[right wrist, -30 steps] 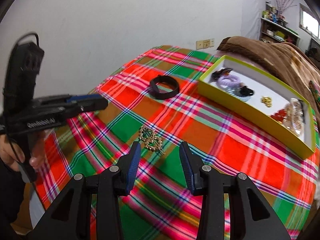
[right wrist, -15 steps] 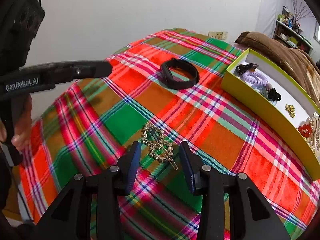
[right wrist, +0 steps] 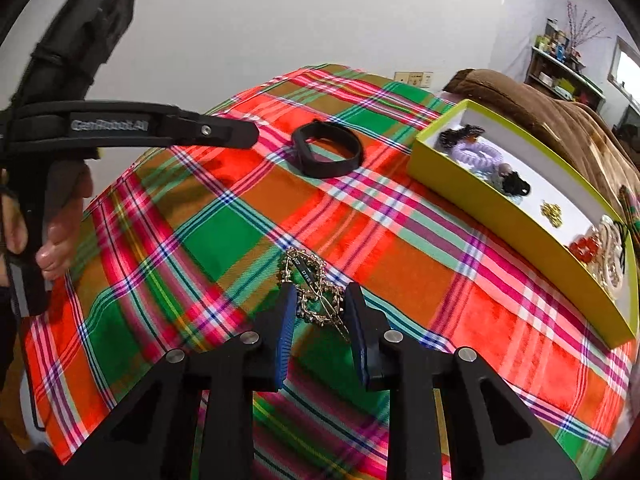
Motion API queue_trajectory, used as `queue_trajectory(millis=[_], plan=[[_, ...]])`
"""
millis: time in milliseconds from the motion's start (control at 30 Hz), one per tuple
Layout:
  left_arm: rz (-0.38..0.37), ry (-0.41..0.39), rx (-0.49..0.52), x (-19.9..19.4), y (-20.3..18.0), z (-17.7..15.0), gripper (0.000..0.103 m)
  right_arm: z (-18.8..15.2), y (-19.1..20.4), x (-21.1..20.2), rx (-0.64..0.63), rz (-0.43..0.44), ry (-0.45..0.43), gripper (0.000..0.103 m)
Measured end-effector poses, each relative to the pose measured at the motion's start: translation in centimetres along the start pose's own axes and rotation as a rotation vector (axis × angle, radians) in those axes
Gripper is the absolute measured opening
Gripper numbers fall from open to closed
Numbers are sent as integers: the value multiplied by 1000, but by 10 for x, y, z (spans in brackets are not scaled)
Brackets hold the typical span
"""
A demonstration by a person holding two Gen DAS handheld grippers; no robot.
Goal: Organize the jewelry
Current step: 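Grasp the black band with the left tool while the right grasps the rhinestone clip, then carry both items into the white box and open both tools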
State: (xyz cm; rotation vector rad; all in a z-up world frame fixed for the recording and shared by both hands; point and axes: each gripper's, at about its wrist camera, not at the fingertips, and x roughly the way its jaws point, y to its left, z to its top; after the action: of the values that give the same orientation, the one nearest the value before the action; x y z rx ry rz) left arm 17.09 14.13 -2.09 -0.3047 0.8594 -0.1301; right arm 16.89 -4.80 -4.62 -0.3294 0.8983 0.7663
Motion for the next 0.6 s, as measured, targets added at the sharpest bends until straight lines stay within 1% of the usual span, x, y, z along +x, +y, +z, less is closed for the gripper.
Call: queue_trajectory(millis=[67, 100, 300, 467, 600], plan=[[10, 11, 2, 8, -2, 3, 33, -1, -5, -3, 19, -5, -10, 26], [12, 16, 1, 13, -2, 5, 36, -1, -7, -5, 27, -6, -14, 26], [34, 29, -47, 36, -1, 15, 45, -5, -21, -17, 55, -11, -34, 26], [55, 30, -71, 47, -5, 22, 46, -6, -30, -19, 70, -13, -41, 26], [128, 23, -11, 54, -17, 24, 45, -8, -36, -23, 88, -15, -49, 26]])
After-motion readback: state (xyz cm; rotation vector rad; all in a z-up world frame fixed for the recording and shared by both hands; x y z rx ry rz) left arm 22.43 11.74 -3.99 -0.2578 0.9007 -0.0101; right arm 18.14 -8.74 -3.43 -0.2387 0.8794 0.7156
